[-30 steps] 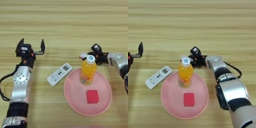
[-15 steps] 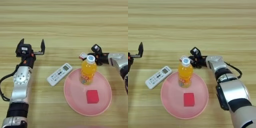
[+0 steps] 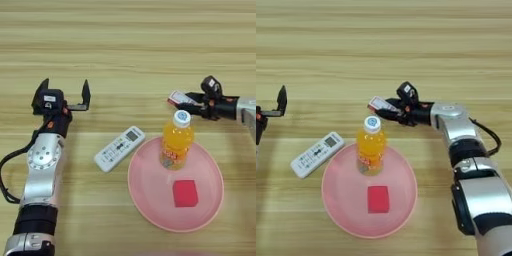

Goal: Move the objects on the table

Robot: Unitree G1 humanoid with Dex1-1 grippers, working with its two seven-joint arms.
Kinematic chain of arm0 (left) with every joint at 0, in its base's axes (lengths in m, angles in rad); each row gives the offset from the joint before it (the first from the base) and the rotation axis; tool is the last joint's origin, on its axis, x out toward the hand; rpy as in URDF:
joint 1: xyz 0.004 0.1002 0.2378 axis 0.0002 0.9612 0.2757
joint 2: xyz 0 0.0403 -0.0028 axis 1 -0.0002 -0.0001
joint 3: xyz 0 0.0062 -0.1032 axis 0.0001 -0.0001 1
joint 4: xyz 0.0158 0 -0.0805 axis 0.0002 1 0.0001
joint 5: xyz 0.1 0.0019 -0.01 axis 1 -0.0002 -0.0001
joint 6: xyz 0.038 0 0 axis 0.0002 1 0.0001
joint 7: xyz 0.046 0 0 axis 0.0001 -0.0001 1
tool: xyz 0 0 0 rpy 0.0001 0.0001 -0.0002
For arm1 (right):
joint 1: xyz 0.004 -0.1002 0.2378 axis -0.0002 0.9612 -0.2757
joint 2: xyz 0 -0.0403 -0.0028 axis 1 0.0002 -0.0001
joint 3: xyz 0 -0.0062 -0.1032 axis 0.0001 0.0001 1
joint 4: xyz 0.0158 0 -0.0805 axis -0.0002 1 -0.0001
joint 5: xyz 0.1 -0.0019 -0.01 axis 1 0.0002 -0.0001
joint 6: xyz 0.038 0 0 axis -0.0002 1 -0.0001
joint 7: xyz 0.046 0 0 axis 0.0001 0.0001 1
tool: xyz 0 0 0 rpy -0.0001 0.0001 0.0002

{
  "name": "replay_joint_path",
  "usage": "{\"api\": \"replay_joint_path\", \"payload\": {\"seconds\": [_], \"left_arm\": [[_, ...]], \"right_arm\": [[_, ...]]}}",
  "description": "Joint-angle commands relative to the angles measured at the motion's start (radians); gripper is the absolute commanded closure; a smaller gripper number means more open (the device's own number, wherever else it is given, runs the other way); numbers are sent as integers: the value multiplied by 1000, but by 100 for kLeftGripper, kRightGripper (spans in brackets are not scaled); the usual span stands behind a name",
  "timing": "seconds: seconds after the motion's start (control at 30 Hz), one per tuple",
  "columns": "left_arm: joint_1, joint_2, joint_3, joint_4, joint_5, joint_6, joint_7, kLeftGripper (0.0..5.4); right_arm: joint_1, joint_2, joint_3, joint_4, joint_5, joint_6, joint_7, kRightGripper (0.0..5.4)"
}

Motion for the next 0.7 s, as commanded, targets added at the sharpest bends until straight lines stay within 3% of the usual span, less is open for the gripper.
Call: {"api": "replay_joint_path", "payload": {"seconds": [0.03, 0.2, 0.4, 0.7], "left_arm": [[-11, 5, -4, 11, 8, -6, -4, 0], [-16, 6, -3, 19, 9, -11, -3, 0], [-21, 6, -3, 27, 10, -15, -2, 0], [-25, 5, -4, 32, 11, -17, -1, 0]], "right_arm": [[104, -61, -14, -237, 53, 81, 17, 331], [253, -145, -43, -528, 126, 168, 33, 331], [398, -220, -83, -780, 207, 235, 34, 331], [559, -311, -113, -981, 280, 266, 37, 331]]}}
